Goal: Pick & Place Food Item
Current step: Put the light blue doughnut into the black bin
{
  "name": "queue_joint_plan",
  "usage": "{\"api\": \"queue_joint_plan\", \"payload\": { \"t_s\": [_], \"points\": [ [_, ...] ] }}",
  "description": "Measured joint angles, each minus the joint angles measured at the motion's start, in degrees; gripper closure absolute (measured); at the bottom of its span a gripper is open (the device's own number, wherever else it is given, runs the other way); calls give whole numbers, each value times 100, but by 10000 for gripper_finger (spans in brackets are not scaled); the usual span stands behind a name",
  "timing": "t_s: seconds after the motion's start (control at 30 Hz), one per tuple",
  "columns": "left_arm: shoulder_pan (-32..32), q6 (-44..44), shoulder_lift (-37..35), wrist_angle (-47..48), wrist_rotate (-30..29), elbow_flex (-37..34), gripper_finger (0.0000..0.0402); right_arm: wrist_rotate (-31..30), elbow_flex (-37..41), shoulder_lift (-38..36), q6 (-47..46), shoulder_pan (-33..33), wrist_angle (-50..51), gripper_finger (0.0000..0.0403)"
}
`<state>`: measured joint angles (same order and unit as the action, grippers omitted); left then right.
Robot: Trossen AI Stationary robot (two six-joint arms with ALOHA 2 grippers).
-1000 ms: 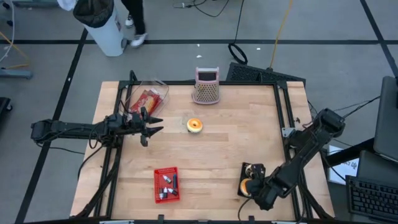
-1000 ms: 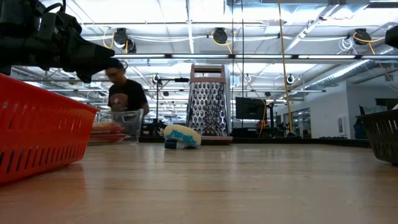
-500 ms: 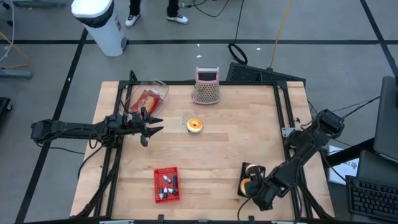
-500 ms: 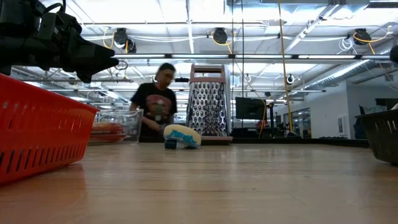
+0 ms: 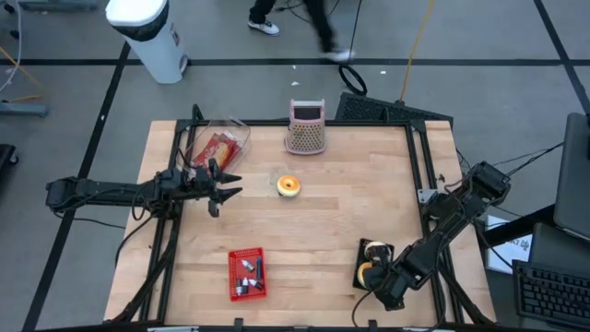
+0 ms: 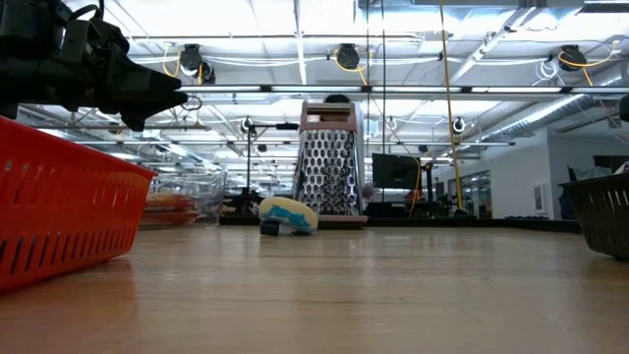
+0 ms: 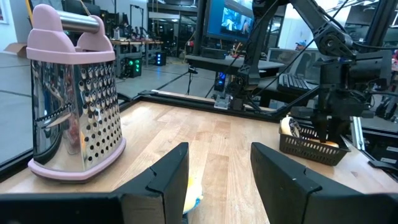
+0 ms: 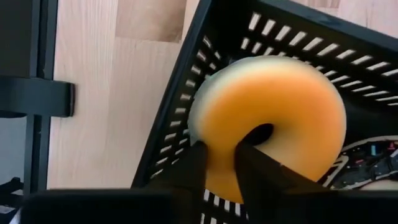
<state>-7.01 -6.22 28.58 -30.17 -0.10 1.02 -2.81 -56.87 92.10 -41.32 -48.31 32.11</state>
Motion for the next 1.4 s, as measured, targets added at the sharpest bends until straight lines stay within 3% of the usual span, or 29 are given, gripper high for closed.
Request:
{"api": "queue_joint_plan", "payload": {
  "t_s": [0.2, 0.4, 0.7, 1.0, 1.23, 1.4],
  "points": [
    [1, 0, 1, 0, 0, 2, 227, 286, 8, -328, -223, 5, -61, 394],
    [1, 0, 1, 0, 0, 1, 227, 281, 8, -982, -597, 37, -64, 388],
    [2, 0, 0, 0, 0, 1, 227, -622, 253, -1492, -205, 70, -274, 399],
    [0, 0, 2, 0, 0, 0, 227, -29, 1174, -1483, -190, 371, -1959, 400],
    [0, 0, 0, 0, 0, 0, 227, 9, 1227, -1485, -193, 378, -2178, 400],
    [0, 0, 2, 0, 0, 0, 227, 48, 1227, -1485, -195, 348, -2940, 400]
  ]
}}
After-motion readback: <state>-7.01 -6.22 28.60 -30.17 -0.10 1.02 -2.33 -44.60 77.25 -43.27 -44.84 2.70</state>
